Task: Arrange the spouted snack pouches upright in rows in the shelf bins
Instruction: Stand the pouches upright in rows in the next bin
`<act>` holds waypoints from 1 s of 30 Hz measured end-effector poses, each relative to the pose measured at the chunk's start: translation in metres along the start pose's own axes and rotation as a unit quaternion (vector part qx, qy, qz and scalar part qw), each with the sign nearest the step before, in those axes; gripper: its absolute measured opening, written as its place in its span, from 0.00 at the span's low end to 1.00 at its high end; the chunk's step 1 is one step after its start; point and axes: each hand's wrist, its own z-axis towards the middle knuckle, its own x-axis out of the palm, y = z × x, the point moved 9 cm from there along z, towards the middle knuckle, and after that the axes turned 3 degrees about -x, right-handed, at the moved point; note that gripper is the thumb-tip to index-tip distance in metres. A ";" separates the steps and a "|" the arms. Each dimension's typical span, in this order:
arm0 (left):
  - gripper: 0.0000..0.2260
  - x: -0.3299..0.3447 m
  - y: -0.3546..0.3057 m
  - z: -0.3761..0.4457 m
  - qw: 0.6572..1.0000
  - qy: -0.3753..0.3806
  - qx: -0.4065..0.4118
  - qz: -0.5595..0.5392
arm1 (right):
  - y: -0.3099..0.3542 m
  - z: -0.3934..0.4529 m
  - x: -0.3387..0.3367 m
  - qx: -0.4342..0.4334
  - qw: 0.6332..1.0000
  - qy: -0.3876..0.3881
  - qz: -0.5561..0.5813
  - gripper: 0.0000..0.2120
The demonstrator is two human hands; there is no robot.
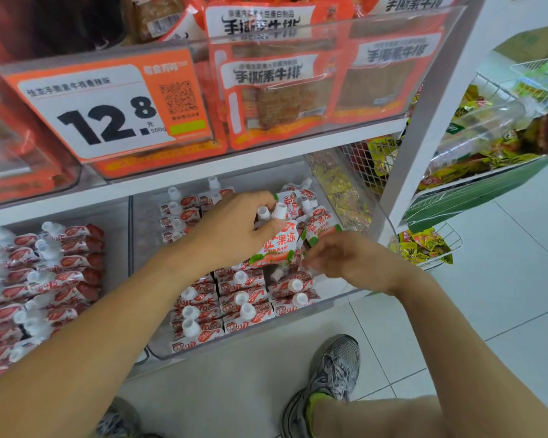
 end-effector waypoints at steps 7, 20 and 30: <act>0.10 0.007 -0.001 -0.002 1.000 0.018 0.003 -0.013 | 0.037 0.026 -0.005 -0.127 0.973 -0.061 -0.181 0.32; 0.07 0.005 0.007 -0.005 1.000 -0.005 0.011 -0.027 | 0.070 -0.021 -0.074 -0.075 0.882 -0.387 -0.257 0.19; 0.06 0.042 0.000 0.011 0.994 0.096 0.026 -0.034 | 0.032 -0.006 -0.004 -0.066 0.993 -0.067 -0.072 0.24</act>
